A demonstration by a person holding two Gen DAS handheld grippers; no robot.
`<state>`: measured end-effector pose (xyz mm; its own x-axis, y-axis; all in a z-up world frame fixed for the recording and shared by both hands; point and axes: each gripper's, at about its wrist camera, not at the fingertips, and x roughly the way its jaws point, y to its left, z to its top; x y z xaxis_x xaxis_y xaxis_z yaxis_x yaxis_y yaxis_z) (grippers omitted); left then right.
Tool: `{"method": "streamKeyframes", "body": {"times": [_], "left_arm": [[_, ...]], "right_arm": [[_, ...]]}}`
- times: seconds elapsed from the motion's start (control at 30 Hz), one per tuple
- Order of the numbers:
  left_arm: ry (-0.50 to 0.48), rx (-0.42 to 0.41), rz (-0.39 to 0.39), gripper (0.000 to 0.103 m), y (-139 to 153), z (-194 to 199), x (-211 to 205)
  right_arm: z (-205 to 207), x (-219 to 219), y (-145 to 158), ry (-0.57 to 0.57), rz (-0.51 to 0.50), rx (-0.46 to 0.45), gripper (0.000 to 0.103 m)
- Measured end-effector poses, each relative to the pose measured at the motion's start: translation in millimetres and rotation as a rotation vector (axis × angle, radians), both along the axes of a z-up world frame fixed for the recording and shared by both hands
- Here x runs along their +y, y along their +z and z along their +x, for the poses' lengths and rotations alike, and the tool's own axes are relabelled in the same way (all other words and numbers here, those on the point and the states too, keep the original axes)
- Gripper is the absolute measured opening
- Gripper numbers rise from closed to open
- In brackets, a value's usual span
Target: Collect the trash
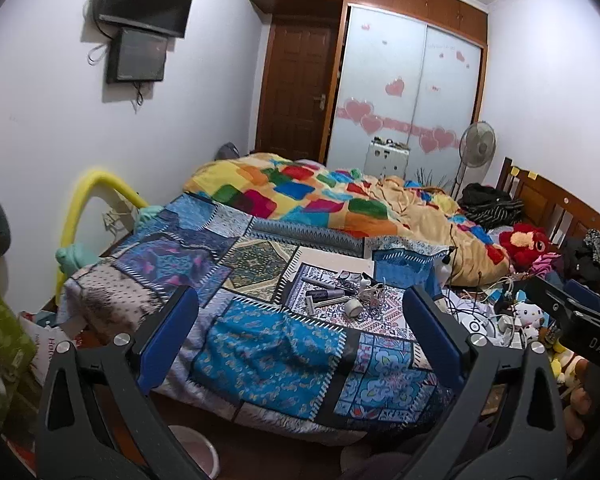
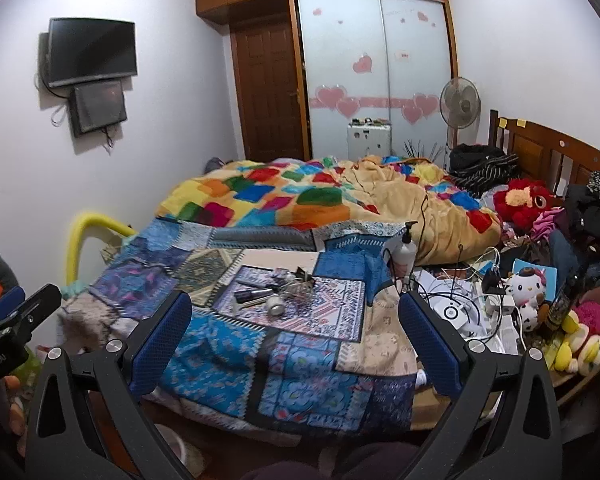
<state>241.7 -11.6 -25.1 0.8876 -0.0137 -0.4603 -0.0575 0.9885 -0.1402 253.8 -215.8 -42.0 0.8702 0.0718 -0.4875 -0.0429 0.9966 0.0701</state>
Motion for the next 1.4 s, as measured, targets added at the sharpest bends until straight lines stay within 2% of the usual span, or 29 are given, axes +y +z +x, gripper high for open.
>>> {"method": "streamKeyframes", "body": {"times": [0.17, 0.4, 0.63, 0.97, 1.2, 1.4], "left_arm": [[-0.023, 0.083, -0.017, 0.091, -27, 61, -9], [-0.035, 0.222, -0.021, 0.090, -85, 141, -24], [-0.078, 0.357, -0.012, 0.088, -146, 207, -44], [-0.201, 0.476, -0.011, 0.069, -215, 265, -77], [-0.256, 0.518, -0.039, 0.062, -246, 289, -98], [-0.272, 0.506, -0.046, 0.059, -258, 302, -107]], "right_arm": [[50, -13, -24, 0.013, -0.023, 0.069, 0.103], [114, -32, -71, 0.045, -0.025, 0.204, 0.103], [170, -52, -120, 0.081, 0.029, 0.338, 0.099], [233, -44, -167, 0.206, 0.064, 0.432, 0.073], [268, -36, -189, 0.255, 0.083, 0.476, 0.066], [288, -45, -181, 0.282, 0.144, 0.460, 0.061]]}}
